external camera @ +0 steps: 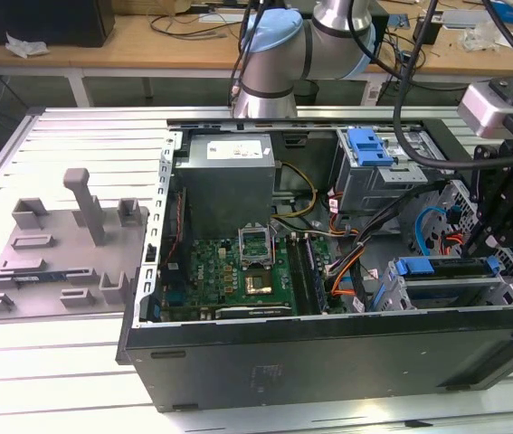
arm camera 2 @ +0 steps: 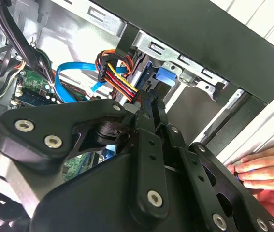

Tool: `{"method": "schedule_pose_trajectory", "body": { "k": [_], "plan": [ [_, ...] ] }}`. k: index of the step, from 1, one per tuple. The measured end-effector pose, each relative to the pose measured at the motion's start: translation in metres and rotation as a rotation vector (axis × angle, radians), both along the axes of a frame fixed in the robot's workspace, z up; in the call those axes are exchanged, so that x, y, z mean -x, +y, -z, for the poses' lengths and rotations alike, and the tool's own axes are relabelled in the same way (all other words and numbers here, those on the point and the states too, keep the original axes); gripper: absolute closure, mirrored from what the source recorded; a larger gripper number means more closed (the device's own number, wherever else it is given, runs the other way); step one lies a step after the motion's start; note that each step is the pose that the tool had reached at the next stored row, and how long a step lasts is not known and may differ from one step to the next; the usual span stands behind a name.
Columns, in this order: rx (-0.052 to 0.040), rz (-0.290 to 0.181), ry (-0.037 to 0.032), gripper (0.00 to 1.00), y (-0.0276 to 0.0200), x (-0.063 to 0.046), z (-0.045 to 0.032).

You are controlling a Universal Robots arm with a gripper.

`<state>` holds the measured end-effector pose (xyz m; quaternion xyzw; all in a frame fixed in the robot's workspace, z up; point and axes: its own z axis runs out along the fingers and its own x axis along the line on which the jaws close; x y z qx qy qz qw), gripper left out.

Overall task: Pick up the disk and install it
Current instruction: 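Insert the first disk wire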

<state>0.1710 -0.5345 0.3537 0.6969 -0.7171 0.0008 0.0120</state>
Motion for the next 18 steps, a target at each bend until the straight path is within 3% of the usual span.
{"method": "schedule_pose_trajectory", "body": {
  "k": [18],
  "plan": [
    [0.0, -0.013, -0.0001, 0.83, 0.0017, 0.0013, 0.0002]
  ]
}}
